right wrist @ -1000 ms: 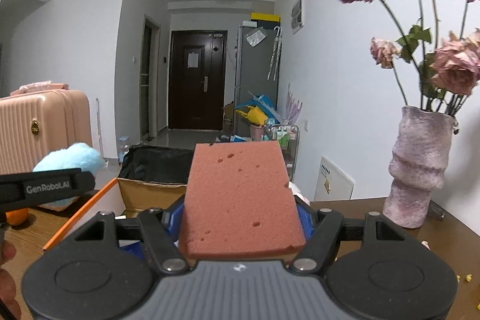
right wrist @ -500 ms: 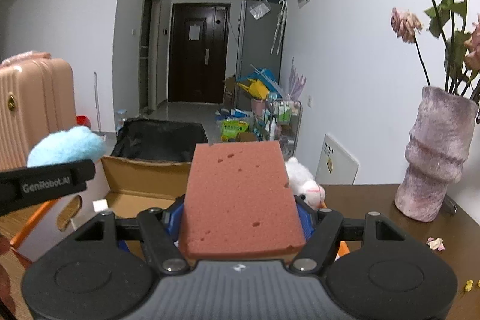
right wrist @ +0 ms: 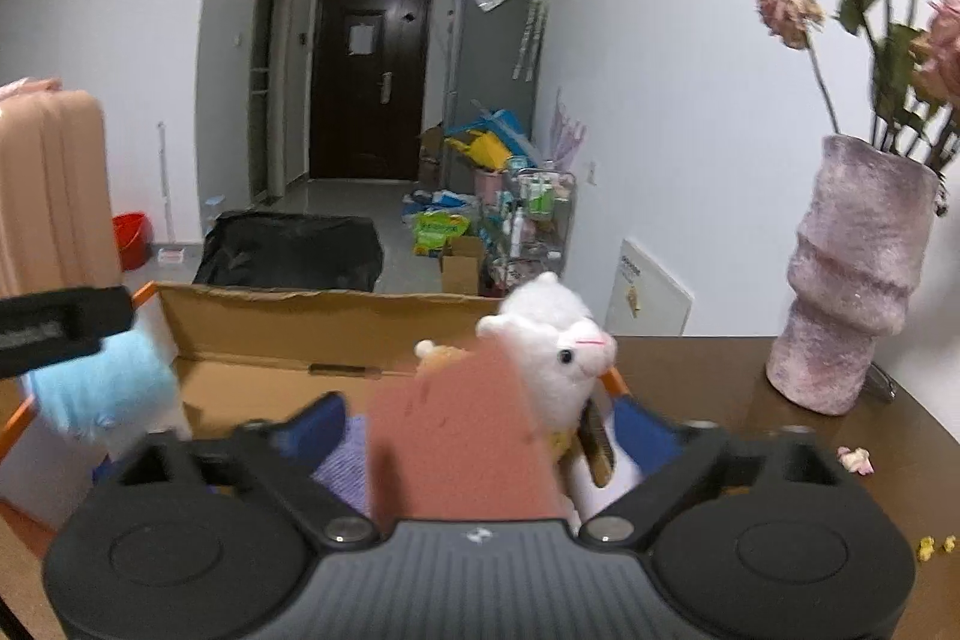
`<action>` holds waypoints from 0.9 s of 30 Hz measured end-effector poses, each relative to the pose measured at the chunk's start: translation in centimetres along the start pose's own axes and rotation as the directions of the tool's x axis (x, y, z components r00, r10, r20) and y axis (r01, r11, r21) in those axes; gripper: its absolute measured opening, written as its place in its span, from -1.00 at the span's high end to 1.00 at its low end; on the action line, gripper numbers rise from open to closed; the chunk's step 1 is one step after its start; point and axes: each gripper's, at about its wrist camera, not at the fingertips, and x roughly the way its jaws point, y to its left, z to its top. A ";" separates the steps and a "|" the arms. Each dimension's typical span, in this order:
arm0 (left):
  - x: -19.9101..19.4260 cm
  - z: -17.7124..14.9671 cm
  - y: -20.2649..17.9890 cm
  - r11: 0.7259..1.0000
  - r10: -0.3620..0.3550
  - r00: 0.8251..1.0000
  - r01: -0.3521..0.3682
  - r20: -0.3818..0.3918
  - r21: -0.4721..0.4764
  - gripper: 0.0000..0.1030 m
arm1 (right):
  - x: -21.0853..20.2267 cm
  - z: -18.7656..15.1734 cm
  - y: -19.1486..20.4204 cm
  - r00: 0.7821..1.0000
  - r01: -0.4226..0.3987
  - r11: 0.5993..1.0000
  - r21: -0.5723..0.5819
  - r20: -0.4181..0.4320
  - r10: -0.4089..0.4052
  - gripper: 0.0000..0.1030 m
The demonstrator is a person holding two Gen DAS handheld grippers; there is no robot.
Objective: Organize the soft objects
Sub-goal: 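Open both tools to drop the pink sponge and blue plush into the box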
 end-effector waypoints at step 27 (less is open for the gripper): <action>-3.3 -0.9 0.8 0.998 0.040 0.999 -0.039 0.017 -0.039 -1.00 | -3.5 -1.1 -1.2 1.000 0.002 1.000 0.021 0.008 -0.002 -0.98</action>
